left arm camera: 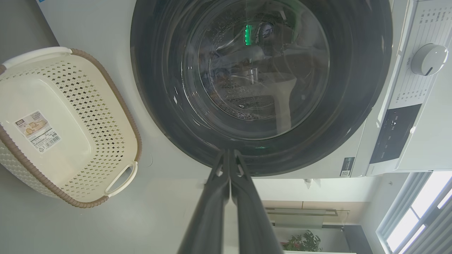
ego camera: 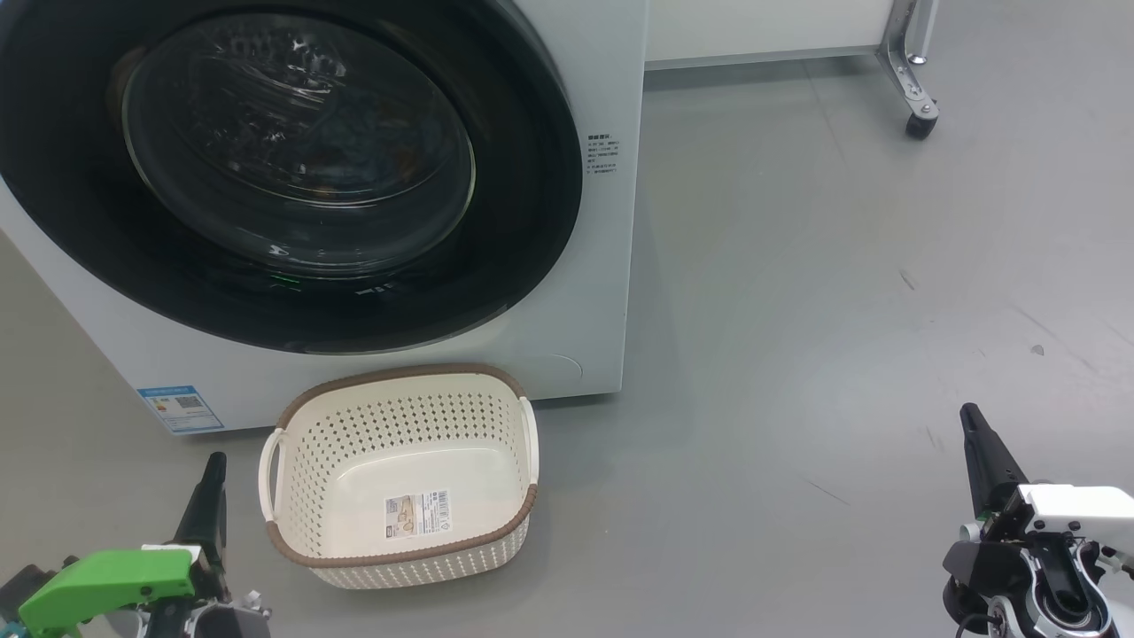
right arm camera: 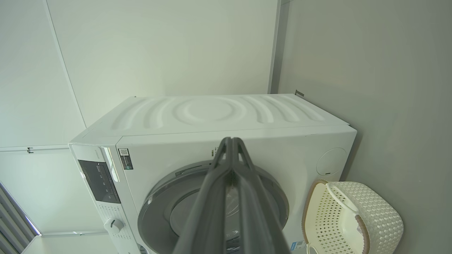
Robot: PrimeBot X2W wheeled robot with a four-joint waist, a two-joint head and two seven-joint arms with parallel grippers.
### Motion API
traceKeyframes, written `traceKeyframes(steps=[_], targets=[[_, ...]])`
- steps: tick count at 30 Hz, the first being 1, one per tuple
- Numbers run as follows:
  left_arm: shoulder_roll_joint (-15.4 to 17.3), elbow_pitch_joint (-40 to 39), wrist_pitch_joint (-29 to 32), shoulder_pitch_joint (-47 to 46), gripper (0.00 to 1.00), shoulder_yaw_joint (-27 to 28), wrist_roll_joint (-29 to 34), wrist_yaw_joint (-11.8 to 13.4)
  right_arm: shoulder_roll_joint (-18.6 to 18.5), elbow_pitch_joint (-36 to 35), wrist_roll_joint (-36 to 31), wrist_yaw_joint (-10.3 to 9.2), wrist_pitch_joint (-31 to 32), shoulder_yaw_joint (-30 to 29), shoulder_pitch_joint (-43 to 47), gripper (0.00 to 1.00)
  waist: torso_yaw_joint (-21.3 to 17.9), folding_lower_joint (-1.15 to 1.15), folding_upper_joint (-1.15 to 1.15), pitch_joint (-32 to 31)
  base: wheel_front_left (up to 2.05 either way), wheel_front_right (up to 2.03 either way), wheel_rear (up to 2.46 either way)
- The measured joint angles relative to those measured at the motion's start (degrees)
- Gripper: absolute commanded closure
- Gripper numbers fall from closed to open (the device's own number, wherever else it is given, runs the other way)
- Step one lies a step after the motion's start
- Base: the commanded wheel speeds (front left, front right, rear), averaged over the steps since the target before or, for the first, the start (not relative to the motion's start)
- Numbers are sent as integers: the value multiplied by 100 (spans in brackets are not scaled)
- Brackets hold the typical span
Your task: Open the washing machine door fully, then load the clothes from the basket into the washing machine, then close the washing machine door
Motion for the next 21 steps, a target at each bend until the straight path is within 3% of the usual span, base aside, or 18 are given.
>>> traceKeyframes(steps=[21], targets=[[0,0,0,-1,100,1,0,0,0,0,0,0,0,0,0,100,0,0,0,0,0,0,0]])
